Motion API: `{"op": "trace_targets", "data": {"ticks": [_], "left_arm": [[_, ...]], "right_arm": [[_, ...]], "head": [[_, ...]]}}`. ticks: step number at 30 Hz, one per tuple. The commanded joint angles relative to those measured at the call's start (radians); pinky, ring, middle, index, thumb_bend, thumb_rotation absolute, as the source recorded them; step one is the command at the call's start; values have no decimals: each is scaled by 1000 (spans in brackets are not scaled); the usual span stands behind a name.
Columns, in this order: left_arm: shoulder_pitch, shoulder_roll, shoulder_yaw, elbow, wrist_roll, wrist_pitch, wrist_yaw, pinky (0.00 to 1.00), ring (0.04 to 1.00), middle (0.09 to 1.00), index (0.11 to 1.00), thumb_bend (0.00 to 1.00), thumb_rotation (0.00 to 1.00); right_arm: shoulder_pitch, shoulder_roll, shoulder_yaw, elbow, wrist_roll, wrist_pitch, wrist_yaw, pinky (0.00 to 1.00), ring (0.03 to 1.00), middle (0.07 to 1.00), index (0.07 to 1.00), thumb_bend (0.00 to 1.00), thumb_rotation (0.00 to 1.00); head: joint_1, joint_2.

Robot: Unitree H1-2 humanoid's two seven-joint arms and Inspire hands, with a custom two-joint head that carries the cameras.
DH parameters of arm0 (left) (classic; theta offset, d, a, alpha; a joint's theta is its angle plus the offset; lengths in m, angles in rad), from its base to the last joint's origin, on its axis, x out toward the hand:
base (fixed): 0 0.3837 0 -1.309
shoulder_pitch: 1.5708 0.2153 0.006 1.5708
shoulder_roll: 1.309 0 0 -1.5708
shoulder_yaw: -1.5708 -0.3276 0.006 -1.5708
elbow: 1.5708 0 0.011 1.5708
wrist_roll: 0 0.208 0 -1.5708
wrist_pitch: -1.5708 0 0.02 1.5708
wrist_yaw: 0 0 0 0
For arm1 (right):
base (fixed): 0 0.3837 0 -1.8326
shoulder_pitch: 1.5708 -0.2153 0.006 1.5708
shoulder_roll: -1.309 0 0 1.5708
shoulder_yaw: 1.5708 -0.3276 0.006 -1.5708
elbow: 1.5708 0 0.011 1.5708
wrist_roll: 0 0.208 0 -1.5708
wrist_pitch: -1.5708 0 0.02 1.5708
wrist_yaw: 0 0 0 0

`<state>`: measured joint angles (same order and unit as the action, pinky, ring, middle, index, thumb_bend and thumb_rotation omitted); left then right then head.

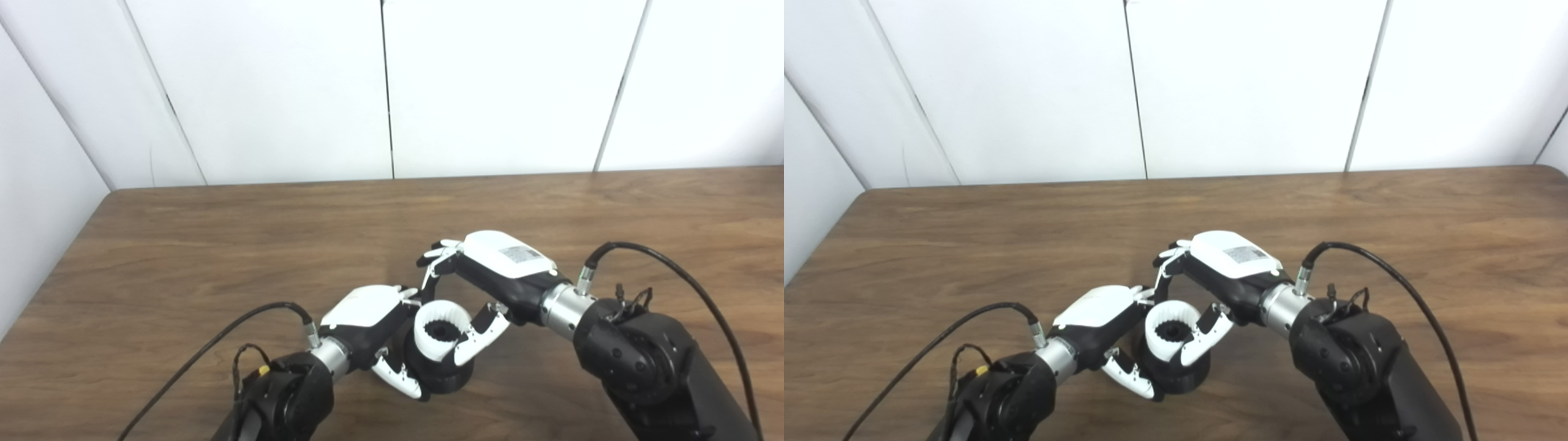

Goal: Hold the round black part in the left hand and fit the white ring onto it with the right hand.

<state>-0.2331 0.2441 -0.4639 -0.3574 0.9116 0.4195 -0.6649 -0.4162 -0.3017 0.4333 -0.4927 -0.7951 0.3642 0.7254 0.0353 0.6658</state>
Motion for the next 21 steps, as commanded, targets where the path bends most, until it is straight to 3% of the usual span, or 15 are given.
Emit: {"op": "trace_targets", "data": {"ticks": [1, 21], "left_arm": [[-10, 1, -9, -15, 12, -22, 8, 946, 1000, 974, 732, 841, 220], [-3, -1, 3, -24, 4, -16, 7, 961, 1000, 973, 714, 847, 222]], "right_arm": [[-33, 11, -7, -8, -8, -22, -17, 822, 943, 860, 559, 810, 272], [-22, 20, -9, 7, -14, -29, -27, 830, 949, 865, 573, 797, 288]], "head": [[1, 1], [7, -1]]}}
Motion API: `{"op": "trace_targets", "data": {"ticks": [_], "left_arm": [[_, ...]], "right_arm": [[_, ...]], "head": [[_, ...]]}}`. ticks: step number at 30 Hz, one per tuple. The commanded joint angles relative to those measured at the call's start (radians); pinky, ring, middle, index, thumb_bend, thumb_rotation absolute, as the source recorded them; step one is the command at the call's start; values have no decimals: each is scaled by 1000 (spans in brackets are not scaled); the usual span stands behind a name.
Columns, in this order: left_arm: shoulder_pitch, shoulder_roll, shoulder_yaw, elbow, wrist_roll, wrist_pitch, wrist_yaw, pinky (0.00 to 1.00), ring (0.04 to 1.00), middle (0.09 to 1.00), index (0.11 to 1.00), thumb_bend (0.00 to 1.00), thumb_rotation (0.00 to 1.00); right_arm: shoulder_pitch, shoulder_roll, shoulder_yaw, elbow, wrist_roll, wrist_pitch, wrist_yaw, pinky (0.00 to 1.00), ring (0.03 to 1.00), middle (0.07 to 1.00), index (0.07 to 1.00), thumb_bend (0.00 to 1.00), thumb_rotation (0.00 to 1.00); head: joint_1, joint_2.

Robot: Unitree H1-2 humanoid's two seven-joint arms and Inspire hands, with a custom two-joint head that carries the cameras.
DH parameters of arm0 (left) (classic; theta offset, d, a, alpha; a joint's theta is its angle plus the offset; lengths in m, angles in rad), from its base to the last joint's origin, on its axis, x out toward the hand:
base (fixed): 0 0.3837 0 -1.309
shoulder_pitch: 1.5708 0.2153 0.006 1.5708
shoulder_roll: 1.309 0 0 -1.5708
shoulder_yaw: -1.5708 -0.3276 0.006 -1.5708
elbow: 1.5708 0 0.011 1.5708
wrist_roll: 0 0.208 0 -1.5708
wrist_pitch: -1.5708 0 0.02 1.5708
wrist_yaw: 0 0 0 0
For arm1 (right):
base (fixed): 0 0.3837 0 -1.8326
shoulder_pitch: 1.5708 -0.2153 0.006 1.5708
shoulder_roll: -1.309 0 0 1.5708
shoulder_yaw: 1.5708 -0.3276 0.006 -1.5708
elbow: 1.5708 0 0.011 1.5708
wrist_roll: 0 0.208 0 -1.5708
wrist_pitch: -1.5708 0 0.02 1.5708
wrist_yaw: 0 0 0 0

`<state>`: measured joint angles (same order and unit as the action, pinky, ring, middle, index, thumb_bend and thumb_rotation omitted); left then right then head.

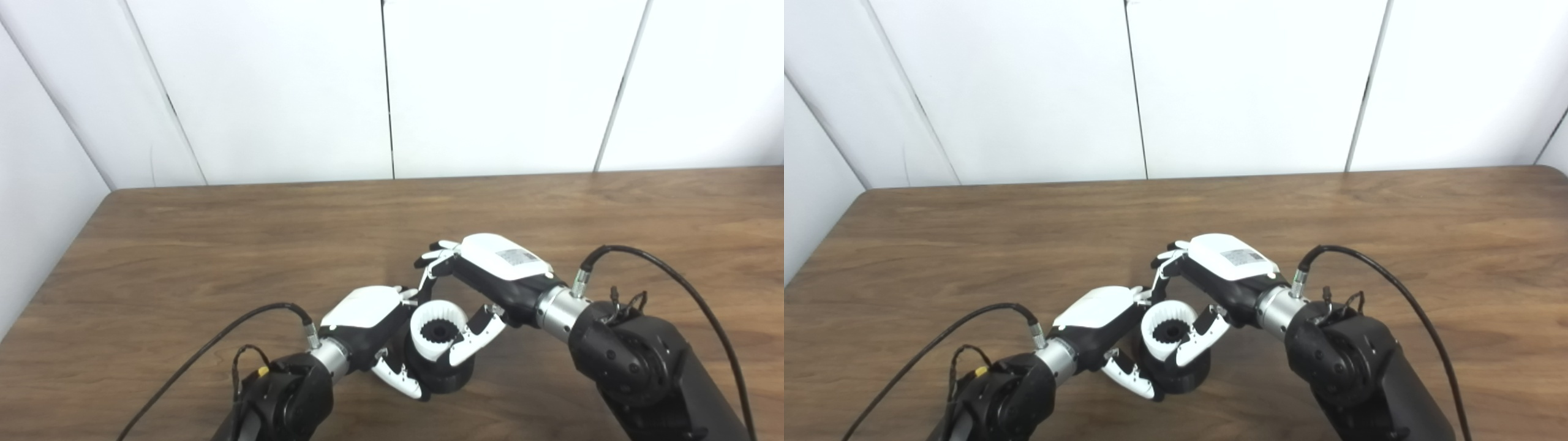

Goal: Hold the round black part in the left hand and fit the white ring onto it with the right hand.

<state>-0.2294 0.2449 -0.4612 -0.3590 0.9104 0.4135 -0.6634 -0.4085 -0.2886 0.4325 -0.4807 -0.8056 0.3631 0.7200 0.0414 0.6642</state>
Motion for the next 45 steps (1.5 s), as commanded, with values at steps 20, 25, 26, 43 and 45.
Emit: {"op": "trace_targets", "data": {"ticks": [20, 25, 26, 43, 45], "left_arm": [[-11, 0, 1, -27, 8, -5, -6, 989, 1000, 973, 702, 844, 220], [-8, 2, 4, -27, 4, -14, 5, 968, 1000, 970, 696, 853, 228], [-9, 4, 4, -28, 4, -16, 5, 973, 1000, 969, 696, 852, 228], [-17, 2, 6, -30, 7, -3, -9, 1000, 1000, 967, 695, 848, 211], [-16, 2, 6, -29, 9, -3, -7, 997, 1000, 966, 693, 850, 210]], "right_arm": [[-25, -1, -34, 24, 11, -46, -48, 822, 939, 858, 569, 804, 292], [-12, 2, -37, 32, 12, -46, -54, 824, 943, 860, 569, 812, 284], [-9, 3, -37, 32, 11, -46, -56, 825, 943, 860, 570, 813, 285], [13, 1, -17, 27, -6, -65, -62, 839, 955, 871, 584, 783, 307], [14, 2, -15, 24, -10, -64, -61, 841, 956, 871, 583, 783, 306]], "head": [[4, -3], [5, 0], [5, 0], [3, 7], [2, 7]]}}
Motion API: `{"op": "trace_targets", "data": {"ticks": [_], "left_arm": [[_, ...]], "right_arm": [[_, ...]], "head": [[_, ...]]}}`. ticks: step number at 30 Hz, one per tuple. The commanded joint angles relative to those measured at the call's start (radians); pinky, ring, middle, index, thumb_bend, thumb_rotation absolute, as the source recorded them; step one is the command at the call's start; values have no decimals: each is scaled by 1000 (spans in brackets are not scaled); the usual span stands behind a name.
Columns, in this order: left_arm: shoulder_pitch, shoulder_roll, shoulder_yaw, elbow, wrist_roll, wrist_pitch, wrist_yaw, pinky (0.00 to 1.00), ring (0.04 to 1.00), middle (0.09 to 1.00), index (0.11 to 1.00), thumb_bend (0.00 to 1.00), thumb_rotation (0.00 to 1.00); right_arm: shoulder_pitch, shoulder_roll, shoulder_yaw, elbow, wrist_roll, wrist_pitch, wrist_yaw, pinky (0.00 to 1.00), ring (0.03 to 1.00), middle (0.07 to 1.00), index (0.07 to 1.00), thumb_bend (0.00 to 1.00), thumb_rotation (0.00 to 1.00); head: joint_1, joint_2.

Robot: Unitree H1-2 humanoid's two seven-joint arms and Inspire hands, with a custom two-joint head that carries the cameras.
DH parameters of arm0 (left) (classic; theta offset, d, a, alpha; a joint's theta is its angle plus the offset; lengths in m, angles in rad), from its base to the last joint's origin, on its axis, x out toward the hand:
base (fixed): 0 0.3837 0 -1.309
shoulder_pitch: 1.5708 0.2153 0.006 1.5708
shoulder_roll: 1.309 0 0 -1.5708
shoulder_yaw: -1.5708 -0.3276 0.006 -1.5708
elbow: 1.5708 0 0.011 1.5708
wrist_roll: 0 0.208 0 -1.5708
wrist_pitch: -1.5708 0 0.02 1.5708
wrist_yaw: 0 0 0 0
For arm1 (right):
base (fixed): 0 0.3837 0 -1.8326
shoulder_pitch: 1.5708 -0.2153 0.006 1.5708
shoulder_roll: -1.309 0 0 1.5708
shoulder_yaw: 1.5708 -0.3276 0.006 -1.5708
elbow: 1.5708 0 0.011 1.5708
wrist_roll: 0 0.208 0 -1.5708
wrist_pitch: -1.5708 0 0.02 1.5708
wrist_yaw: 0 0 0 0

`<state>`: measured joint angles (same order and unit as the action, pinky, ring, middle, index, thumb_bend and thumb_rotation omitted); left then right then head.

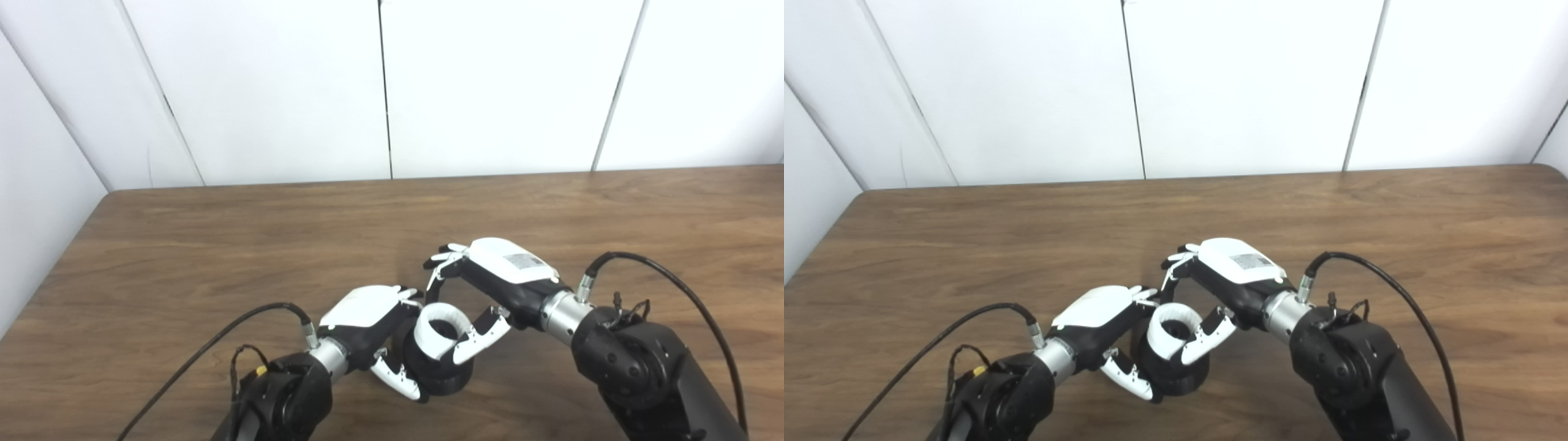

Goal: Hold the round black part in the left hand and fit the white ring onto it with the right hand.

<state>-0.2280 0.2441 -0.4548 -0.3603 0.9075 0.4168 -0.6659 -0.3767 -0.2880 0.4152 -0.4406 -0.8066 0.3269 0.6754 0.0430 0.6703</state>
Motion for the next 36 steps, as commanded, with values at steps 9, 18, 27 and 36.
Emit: {"op": "trace_targets", "data": {"ticks": [9, 18, 27, 36], "left_arm": [[-12, 1, -2, -15, 14, -6, 2, 979, 1000, 965, 701, 850, 219], [-17, -4, -3, -8, 18, 3, -1, 991, 1000, 969, 704, 843, 222], [-23, 0, -4, -4, 17, -7, 1, 1000, 1000, 966, 687, 840, 227], [-23, -5, -4, 0, 15, -6, 5, 991, 1000, 964, 678, 844, 225]], "right_arm": [[-27, 10, 11, -32, -25, -22, -2, 845, 959, 873, 580, 791, 287], [-33, 11, 24, -53, -54, -23, 19, 845, 962, 874, 580, 799, 275], [-35, 7, 32, -53, -80, -32, 42, 831, 954, 874, 644, 869, 326], [-38, 6, 24, -59, -86, -36, 63, 825, 956, 881, 691, 913, 366]], "head": [[1, 3], [0, 5], [1, 6], [1, 7]]}}
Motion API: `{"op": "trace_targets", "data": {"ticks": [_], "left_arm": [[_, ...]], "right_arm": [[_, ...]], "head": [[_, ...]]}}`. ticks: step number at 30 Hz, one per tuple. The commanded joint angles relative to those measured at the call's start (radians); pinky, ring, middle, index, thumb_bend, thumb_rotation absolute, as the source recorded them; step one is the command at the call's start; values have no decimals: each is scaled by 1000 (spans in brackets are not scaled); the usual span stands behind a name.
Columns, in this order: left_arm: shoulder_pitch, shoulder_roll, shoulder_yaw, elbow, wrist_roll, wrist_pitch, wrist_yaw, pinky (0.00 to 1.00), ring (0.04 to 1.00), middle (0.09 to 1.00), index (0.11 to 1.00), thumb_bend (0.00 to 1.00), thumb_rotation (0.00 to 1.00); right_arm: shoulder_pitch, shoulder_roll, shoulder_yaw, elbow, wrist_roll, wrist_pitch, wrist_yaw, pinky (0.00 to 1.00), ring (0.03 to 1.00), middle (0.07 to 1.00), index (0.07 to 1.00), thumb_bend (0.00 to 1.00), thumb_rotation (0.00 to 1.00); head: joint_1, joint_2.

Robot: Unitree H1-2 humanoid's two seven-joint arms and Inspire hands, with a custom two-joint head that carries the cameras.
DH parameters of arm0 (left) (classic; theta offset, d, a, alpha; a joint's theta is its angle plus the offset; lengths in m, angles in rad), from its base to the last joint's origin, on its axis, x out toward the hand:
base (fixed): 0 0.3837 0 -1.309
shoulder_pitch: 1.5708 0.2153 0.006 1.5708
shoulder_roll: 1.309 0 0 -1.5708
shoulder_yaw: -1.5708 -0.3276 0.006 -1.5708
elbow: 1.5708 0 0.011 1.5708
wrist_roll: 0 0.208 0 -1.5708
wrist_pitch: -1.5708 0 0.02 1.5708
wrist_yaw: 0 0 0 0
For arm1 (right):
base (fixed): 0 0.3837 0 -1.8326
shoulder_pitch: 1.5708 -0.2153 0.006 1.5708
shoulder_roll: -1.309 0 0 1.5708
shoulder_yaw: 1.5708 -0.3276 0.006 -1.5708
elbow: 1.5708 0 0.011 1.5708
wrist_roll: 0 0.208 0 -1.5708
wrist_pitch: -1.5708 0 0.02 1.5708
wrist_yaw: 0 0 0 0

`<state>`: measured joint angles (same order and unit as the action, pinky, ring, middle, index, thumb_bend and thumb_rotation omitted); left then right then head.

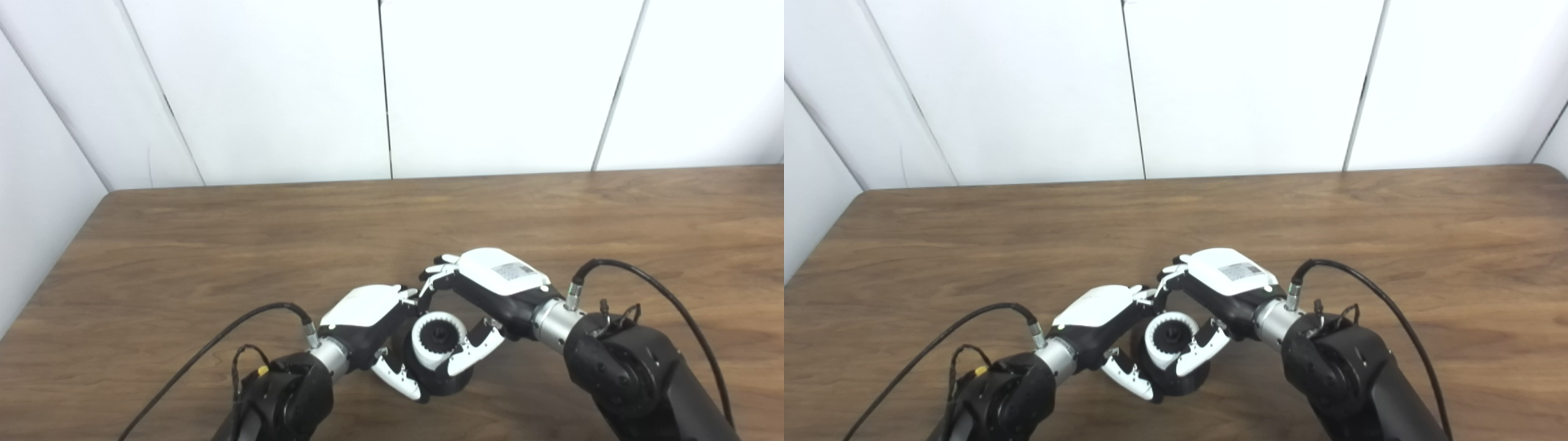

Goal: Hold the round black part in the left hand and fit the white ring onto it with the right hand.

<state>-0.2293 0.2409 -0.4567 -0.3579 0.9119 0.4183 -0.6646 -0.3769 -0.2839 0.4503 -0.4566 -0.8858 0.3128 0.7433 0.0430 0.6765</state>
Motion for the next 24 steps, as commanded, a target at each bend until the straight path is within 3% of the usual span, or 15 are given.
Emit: {"op": "trace_targets", "data": {"ticks": [1, 10, 24], "left_arm": [[-23, -2, -3, -2, 11, -8, 2, 992, 1000, 965, 680, 844, 227], [-21, -4, -2, -2, 12, -8, 6, 985, 1000, 964, 683, 841, 222], [-25, 4, 8, -1, 3, -5, 3, 1000, 1000, 972, 705, 835, 228]], "right_arm": [[-37, 1, -12, -44, -6, -21, -1, 827, 958, 882, 694, 918, 370], [-32, 4, -27, -40, 20, -20, 4, 839, 966, 890, 701, 956, 398], [-40, -1, -80, -56, 75, 17, 18, 845, 955, 923, 829, 1000, 447]], "head": [[2, 0], [3, -1], [6, -6]]}}
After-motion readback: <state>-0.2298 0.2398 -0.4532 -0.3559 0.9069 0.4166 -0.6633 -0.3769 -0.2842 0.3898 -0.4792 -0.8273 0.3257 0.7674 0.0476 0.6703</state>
